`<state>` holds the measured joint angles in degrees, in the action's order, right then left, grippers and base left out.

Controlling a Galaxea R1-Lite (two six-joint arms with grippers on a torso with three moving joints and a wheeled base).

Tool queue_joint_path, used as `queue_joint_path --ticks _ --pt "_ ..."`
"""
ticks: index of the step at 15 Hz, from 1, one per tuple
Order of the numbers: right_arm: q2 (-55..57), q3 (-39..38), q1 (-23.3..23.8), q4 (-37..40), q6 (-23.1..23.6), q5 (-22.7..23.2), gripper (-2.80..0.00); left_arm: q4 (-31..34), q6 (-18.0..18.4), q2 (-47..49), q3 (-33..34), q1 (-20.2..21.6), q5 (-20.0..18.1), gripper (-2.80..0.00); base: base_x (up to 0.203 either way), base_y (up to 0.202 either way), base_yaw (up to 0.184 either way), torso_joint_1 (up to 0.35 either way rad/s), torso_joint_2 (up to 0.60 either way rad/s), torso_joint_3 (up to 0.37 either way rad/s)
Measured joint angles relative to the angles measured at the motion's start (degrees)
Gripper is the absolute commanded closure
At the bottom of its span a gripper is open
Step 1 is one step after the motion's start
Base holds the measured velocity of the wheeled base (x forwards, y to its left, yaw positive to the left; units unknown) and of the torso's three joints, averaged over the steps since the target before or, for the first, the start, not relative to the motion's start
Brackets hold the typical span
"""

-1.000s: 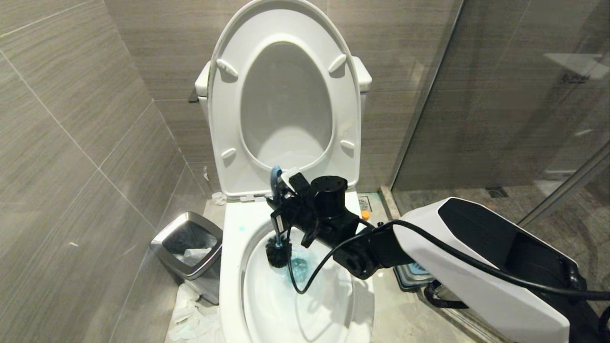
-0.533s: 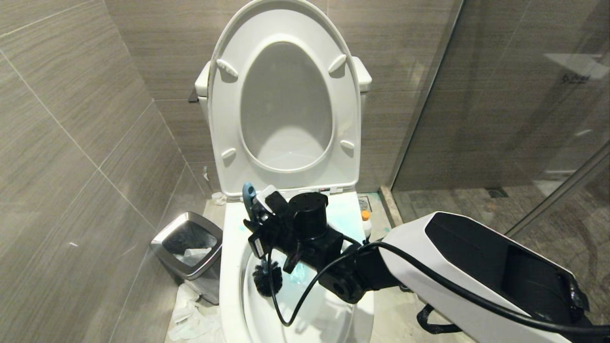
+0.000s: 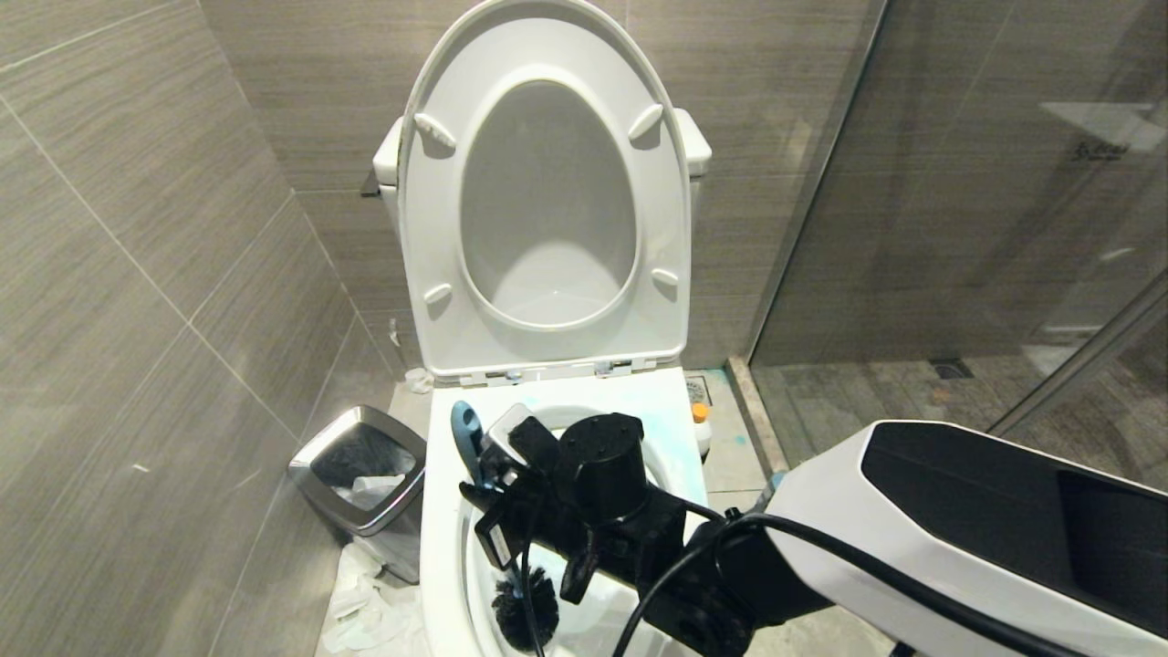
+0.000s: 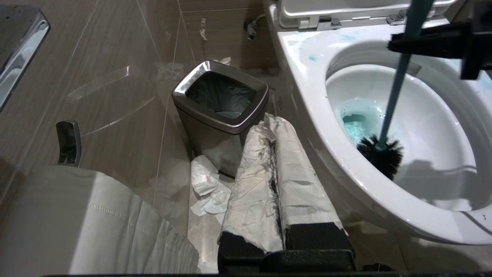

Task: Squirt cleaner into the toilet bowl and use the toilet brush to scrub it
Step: Scrub the toilet bowl

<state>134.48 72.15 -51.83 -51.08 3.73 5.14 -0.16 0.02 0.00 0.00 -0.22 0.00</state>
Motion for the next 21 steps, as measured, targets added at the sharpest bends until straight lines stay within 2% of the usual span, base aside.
queue_joint_path --ticks 4,9,16,21 --pt "-4.7 -11.5 -0.2 -6.4 0.0 0.4 0.0 0.0 0.0 0.0 0.0 0.0 0.0 0.0 0.0 0.0 0.0 0.0 0.0 0.0" --pt "-10.8 -22.5 1.1 -10.4 0.0 0.4 0.0 0.0 0.0 0.0 0.0 -0.1 0.0 0.0 0.0 0.0 0.0 0.0 0.0 0.0" --pt "-19.3 -29.5 6.5 -10.2 0.2 0.4 0.0 0.0 0.0 0.0 0.0 -0.1 0.0 0.0 0.0 0.0 0.0 0.0 0.0 0.0" --pt "-21.9 -30.3 11.4 -9.8 0.7 0.4 0.0 0.0 0.0 0.0 0.0 0.0 0.0 0.0 0.0 0.0 0.0 0.0 0.0 0.0"
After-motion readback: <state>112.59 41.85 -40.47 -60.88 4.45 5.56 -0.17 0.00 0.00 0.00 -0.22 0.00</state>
